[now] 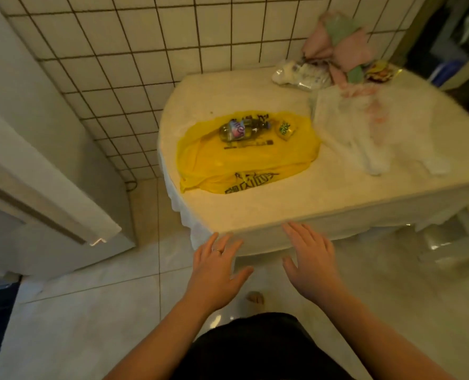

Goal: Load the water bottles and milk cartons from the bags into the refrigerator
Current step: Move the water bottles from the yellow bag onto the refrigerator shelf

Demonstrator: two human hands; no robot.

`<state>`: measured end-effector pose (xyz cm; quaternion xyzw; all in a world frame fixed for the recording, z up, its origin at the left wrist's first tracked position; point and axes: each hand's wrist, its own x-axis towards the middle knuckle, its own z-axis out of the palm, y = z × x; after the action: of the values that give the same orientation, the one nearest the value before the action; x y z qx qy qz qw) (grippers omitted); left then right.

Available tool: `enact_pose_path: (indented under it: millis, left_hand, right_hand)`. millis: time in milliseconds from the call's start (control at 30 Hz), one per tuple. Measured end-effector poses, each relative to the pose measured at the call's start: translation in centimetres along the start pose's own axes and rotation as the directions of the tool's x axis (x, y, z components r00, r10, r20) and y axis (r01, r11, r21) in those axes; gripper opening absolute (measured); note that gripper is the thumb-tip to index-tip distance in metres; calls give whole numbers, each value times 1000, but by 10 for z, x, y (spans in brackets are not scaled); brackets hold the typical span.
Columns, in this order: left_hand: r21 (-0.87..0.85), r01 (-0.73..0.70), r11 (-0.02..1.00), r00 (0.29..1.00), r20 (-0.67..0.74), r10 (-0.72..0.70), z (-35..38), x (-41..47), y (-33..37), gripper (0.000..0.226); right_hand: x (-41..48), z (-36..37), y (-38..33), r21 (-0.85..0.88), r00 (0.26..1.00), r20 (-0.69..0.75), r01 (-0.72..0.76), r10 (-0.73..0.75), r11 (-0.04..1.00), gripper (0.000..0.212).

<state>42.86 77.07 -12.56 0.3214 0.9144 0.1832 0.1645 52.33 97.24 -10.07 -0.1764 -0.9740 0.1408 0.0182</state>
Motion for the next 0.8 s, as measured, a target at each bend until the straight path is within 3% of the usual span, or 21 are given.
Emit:
enact_pose_path:
  millis: [167,433,633,800]
  left_hand:
    - [-31,-42,999,999,-24,41,-19,93,23,78]
    - [-26,2,1000,1000,18,-2,-24,183,33,61]
    - [-12,81,997,995,55,-80,-10,230,42,64]
    - [-26,172,985,983,71,-170,4,273,57,72]
  right_hand:
    - [71,-20,46,38,997,-46,-54,56,998,67]
    - [145,-29,99,63,993,14,-120,119,991,66]
    - [218,-37,133,6,996,84,-16,15,1000,68]
    - [280,-44,159,-128,958,244,183,-148,975,74]
